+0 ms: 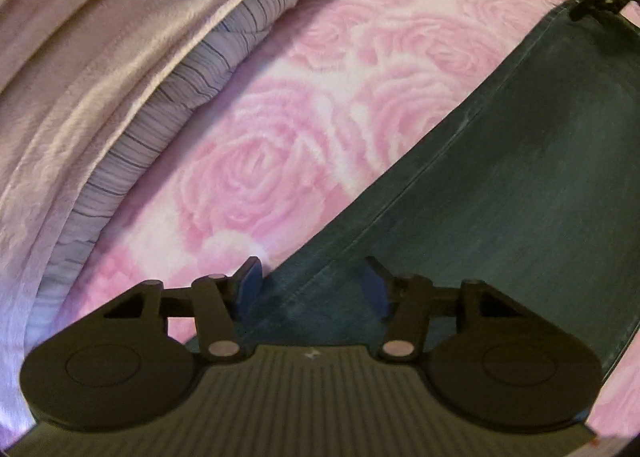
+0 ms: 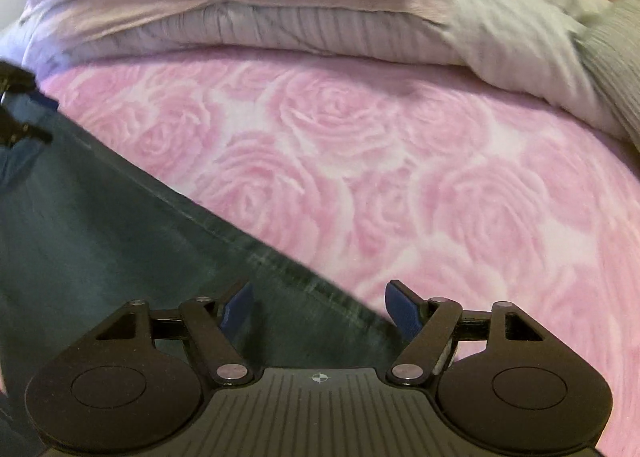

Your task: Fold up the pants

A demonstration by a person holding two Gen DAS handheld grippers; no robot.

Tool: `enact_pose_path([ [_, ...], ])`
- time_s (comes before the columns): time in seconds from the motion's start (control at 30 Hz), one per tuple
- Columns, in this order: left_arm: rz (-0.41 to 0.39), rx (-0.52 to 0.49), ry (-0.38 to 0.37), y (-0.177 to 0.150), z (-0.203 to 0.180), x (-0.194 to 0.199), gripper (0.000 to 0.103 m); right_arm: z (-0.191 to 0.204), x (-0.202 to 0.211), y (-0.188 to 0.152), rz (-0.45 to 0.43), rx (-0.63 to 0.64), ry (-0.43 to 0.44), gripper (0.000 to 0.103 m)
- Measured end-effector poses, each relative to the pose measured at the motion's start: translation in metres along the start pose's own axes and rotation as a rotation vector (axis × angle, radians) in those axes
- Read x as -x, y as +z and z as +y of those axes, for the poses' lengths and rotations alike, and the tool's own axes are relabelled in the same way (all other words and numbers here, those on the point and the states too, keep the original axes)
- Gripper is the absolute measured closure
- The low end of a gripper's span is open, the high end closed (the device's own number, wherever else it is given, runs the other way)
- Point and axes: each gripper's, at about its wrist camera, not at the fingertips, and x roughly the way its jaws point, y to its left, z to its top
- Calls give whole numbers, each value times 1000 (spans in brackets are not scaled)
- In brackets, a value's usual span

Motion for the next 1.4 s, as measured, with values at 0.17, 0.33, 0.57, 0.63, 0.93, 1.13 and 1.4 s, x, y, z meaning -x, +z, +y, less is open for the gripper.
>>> enact_pose_path([
  [0.17, 25, -40, -68, 2, 15, -8, 38, -8, -25, 3, 80, 45, 64, 43],
  [0.33, 36, -60, -53, 1, 8, -12, 41, -9, -24, 4, 90, 25, 112, 81],
  [0.57, -5, -125, 38, -12, -25, 17, 100, 44, 9, -17, 35, 150, -66, 99],
  [0.63, -60, -74, 100, -22, -37, 42, 100, 66, 36, -30, -25, 201, -145, 99],
  [0.93, -183, 272, 195, -136, -170, 214, 101, 198, 188, -145, -183, 384, -371, 99],
  [1.13, 39, 498, 114, -223, -267, 230, 96, 270, 219, -246, 41, 283, -275, 96],
  [1.4, 104, 689, 146, -257, -285, 251, 74, 217, 230, -298, 105, -454, -287, 53],
])
